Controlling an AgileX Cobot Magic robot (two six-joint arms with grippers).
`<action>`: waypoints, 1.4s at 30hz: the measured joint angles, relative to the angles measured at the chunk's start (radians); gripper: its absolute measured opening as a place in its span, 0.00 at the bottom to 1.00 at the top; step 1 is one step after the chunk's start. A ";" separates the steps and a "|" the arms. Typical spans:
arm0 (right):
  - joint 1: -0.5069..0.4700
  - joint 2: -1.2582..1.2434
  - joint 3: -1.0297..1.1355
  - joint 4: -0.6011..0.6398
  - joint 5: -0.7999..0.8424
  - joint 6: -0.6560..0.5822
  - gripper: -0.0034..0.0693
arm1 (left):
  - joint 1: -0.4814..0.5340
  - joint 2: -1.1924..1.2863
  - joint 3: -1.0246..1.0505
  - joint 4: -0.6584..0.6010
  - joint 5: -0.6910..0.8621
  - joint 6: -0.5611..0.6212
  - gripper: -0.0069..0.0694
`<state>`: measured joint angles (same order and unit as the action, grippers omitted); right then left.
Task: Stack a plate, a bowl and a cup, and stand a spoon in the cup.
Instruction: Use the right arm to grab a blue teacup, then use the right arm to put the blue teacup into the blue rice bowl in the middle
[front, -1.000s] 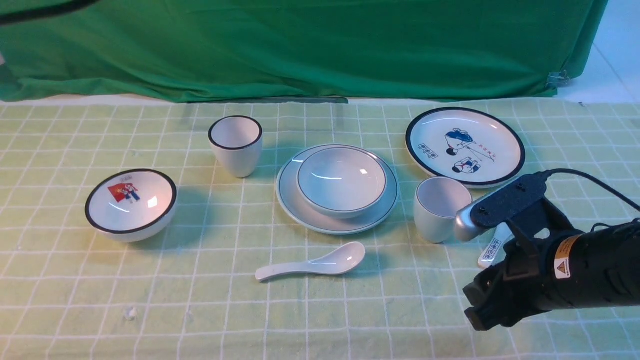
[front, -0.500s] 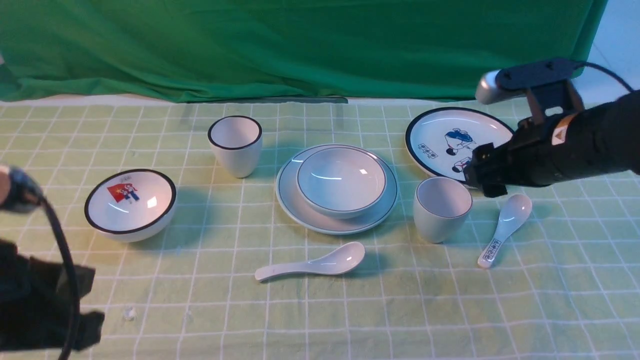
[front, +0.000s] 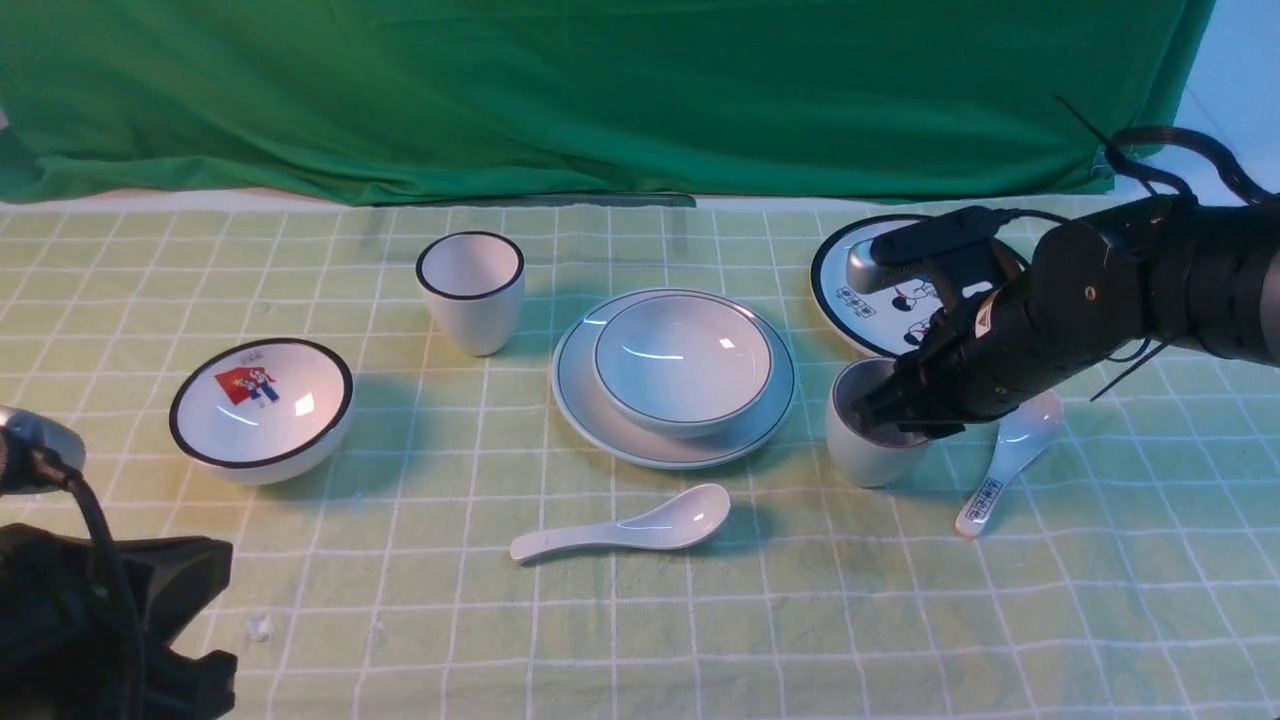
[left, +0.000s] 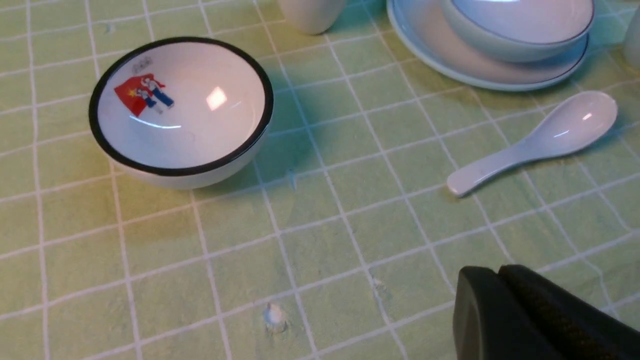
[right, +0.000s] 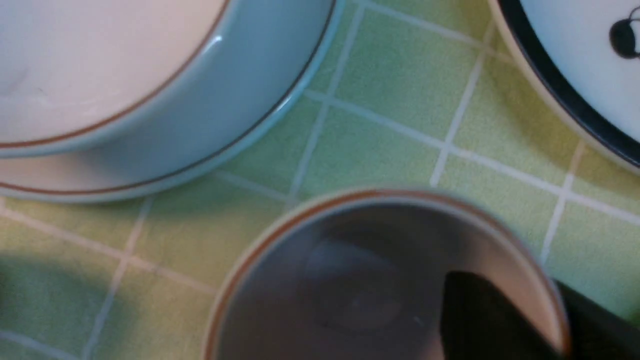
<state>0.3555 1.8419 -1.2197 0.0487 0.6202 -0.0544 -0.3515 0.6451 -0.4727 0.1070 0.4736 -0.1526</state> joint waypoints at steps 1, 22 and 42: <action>0.006 -0.004 -0.013 -0.001 0.017 -0.003 0.17 | 0.000 0.000 0.000 -0.006 -0.012 0.000 0.11; 0.186 0.261 -0.534 0.004 0.217 0.009 0.17 | 0.000 0.000 0.000 -0.049 -0.072 -0.034 0.11; 0.214 0.213 -0.726 0.053 0.503 -0.248 0.68 | 0.000 0.000 0.000 -0.052 -0.065 -0.034 0.12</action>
<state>0.5693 2.0545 -1.9452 0.1021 1.1234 -0.3027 -0.3515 0.6451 -0.4727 0.0552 0.4083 -0.1870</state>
